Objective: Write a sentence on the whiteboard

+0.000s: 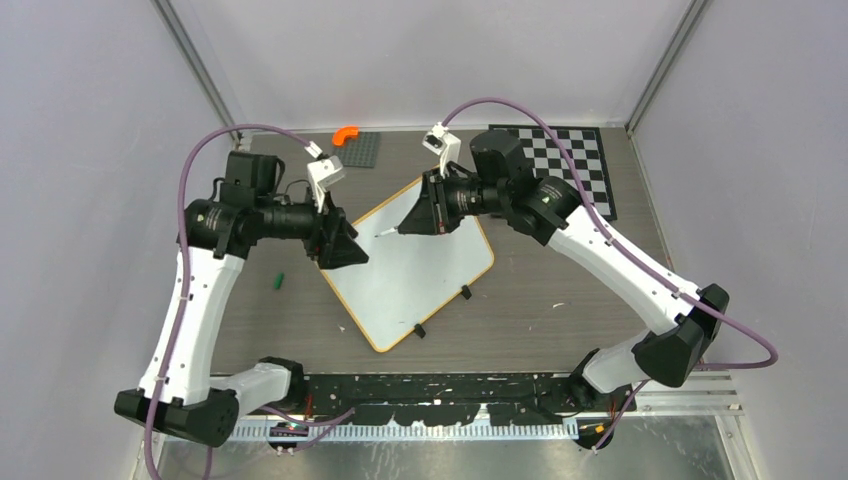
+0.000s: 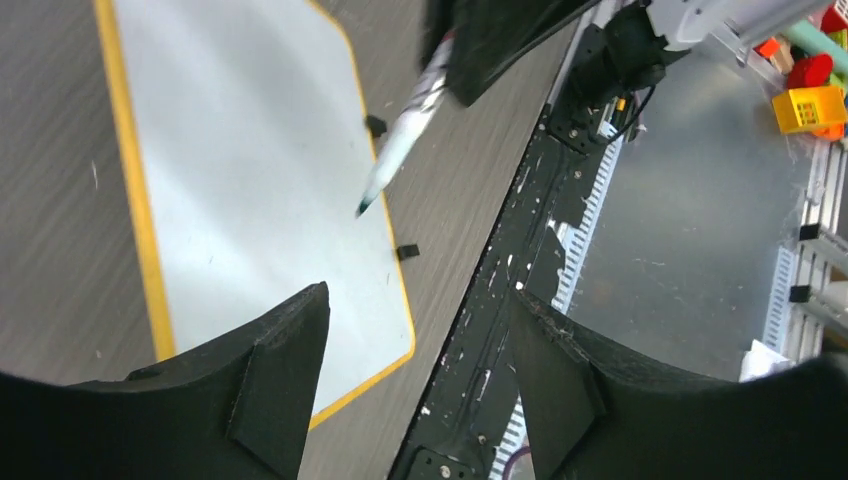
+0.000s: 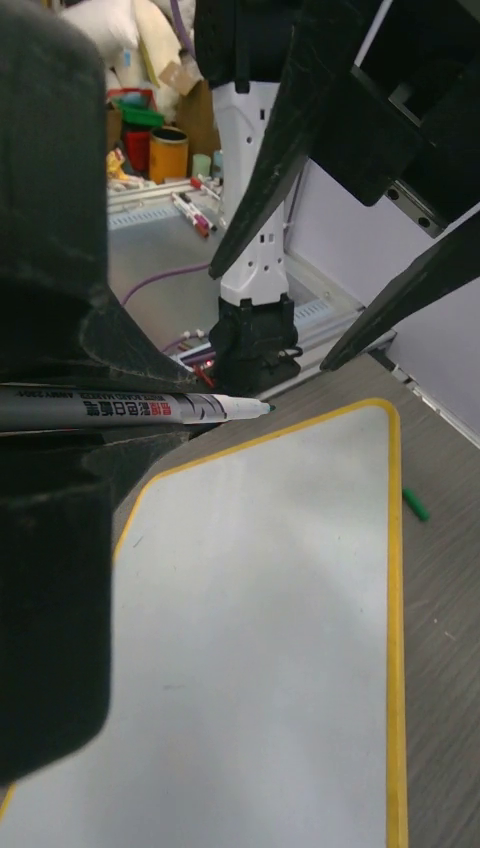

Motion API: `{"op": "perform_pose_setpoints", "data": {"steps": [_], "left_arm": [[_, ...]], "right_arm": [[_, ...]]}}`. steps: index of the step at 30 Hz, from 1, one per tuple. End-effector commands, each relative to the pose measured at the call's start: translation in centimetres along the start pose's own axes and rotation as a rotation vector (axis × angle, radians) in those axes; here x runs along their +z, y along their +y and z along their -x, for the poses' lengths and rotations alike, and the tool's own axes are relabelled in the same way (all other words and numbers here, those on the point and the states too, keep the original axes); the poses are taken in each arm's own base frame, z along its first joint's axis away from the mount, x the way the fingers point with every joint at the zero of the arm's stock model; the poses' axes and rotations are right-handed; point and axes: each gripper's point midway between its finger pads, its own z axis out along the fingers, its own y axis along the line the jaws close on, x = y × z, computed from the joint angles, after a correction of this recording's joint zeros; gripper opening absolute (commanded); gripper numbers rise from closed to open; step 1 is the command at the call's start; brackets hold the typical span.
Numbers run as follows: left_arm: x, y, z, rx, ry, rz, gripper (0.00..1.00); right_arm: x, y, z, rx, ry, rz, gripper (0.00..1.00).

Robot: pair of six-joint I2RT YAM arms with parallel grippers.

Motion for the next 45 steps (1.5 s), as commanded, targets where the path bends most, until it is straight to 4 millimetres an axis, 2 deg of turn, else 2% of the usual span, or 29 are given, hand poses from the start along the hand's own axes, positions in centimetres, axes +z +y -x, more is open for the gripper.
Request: {"op": "perform_pose_setpoints", "data": {"steps": [1, 8, 13, 18, 21, 25, 27, 30, 45], "left_arm": [[0.4, -0.9, 2.6, 0.199, -0.041, 0.003, 0.67], [1.7, -2.4, 4.1, 0.413, -0.041, -0.033, 0.64], [3.0, -2.7, 3.5, 0.473, 0.006, -0.058, 0.60], [4.2, -2.8, 2.1, 0.496, 0.065, -0.088, 0.54], [4.2, -2.3, 1.9, 0.512, 0.079, -0.067, 0.39], [4.1, -2.4, 2.2, 0.528, 0.067, -0.066, 0.07], [4.1, -2.4, 2.1, 0.539, 0.075, -0.073, 0.00], [4.1, -2.2, 1.5, 0.566, 0.109, -0.071, 0.00], [4.2, -1.7, 0.9, 0.582, 0.158, -0.064, 0.00]], "right_arm": [[-0.1, 3.0, 1.5, 0.070, -0.038, 0.129, 0.00], [0.7, 3.0, 0.5, 0.127, -0.007, 0.171, 0.00], [0.8, 3.5, 0.5, 0.154, 0.000, 0.202, 0.00], [0.7, 3.8, 0.4, 0.160, 0.005, 0.217, 0.00], [0.5, 3.9, 0.2, 0.160, 0.011, 0.222, 0.00], [0.6, 3.9, -0.3, 0.172, 0.027, 0.233, 0.03], [0.6, 3.9, -0.6, 0.179, 0.038, 0.240, 0.08], [0.6, 3.9, -0.9, 0.184, 0.046, 0.243, 0.20], [0.6, 3.8, -1.6, 0.201, 0.068, 0.247, 0.27]]}}
